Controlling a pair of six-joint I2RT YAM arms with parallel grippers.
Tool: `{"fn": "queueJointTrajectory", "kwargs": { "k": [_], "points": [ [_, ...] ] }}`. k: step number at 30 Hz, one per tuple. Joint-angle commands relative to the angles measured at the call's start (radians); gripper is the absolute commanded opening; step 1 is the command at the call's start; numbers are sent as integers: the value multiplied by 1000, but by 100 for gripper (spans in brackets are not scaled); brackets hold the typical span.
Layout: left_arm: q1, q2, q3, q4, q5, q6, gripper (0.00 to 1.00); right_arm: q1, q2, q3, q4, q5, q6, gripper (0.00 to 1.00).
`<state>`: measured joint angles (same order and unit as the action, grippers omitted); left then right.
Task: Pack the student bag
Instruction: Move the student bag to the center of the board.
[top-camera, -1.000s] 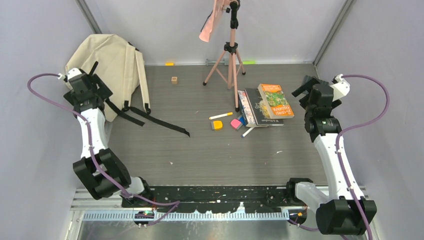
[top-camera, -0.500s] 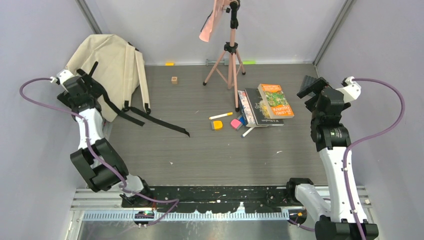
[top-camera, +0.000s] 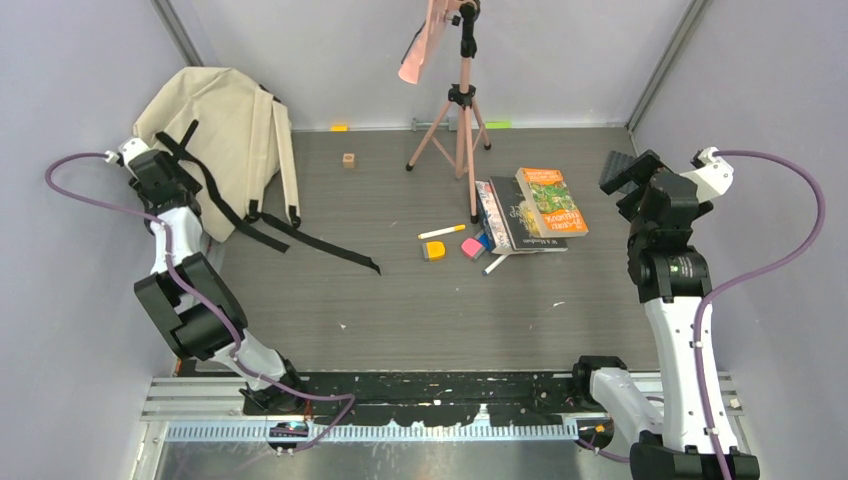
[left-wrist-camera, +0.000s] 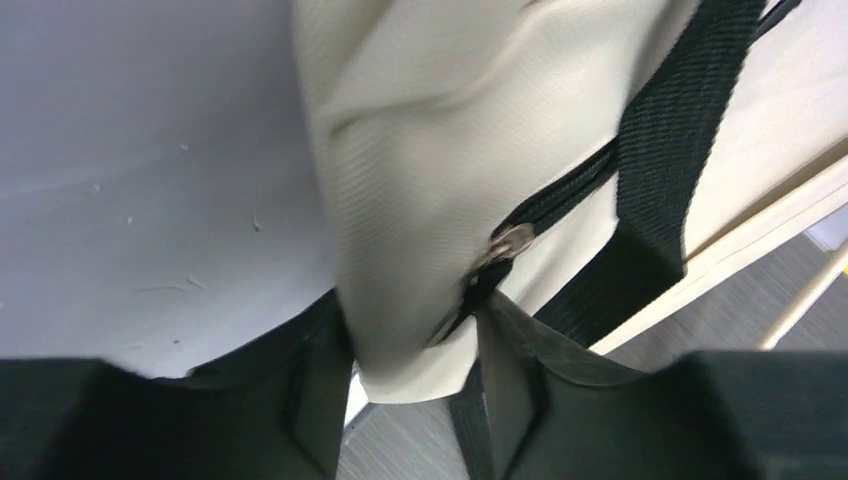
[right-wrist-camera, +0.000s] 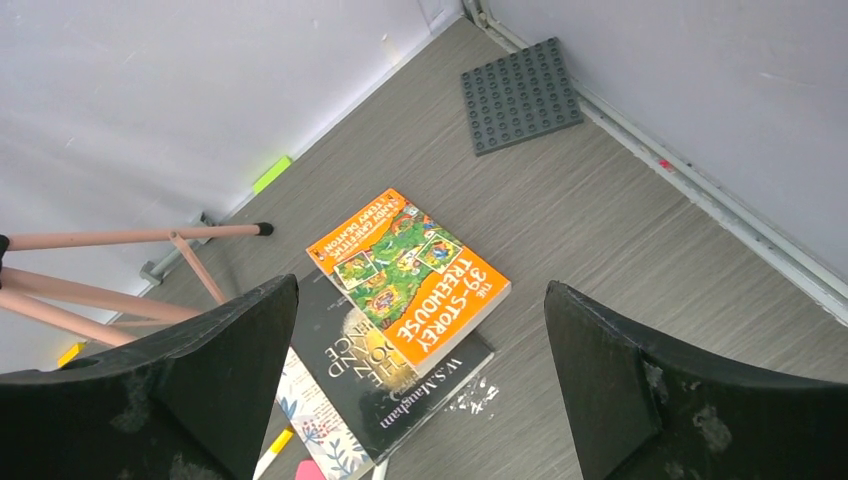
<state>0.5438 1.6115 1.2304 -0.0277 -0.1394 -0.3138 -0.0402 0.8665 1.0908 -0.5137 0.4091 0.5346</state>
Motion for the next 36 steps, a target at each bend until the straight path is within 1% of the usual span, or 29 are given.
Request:
{"fn": "queueJointTrajectory", "kwargs": {
  "k": [1, 3, 6, 7, 11, 12, 15, 19, 23, 27, 30, 35, 36],
  "points": [
    [-4, -1, 52, 95, 91, 13, 31, 2, -59, 8, -25, 63, -22, 100],
    [-17, -16, 38, 95, 104, 25, 17, 2, -76, -3, -36, 74, -22, 100],
    [-38, -45, 16, 80, 118, 47, 2, 2, -89, -10, -51, 71, -21, 100],
    [-51, -59, 9, 69, 118, 59, 0, 2, -90, -9, -55, 69, -19, 100],
    [-141, -122, -9, -17, 75, 157, 0, 2, -101, -7, -73, 63, -17, 100],
    [-171, -151, -22, -33, 57, 190, 0, 2, -108, -10, -74, 60, -18, 98],
    [-259, -235, -88, -45, 32, 224, 0, 2, -116, -22, -74, 42, -14, 97],
    [-332, -369, -187, -101, 23, 238, 0, 2, -109, -34, -73, -10, -6, 95],
    [-392, -514, -275, -179, 34, 206, 0, 2, -98, -65, -48, -38, 24, 94],
    [-463, -623, -343, -265, 24, 181, 0, 2, -76, -97, -10, -90, 52, 91],
    [-498, -679, -364, -339, 13, 181, 0, 2, -51, -119, 12, -129, 73, 89],
    [-534, -744, -375, -438, 25, 190, 0, 2, -44, -157, 43, -163, 94, 89],
    [-571, -754, -373, -451, 22, 194, 0, 2, -43, -161, 47, -167, 93, 89]
  ]
}}
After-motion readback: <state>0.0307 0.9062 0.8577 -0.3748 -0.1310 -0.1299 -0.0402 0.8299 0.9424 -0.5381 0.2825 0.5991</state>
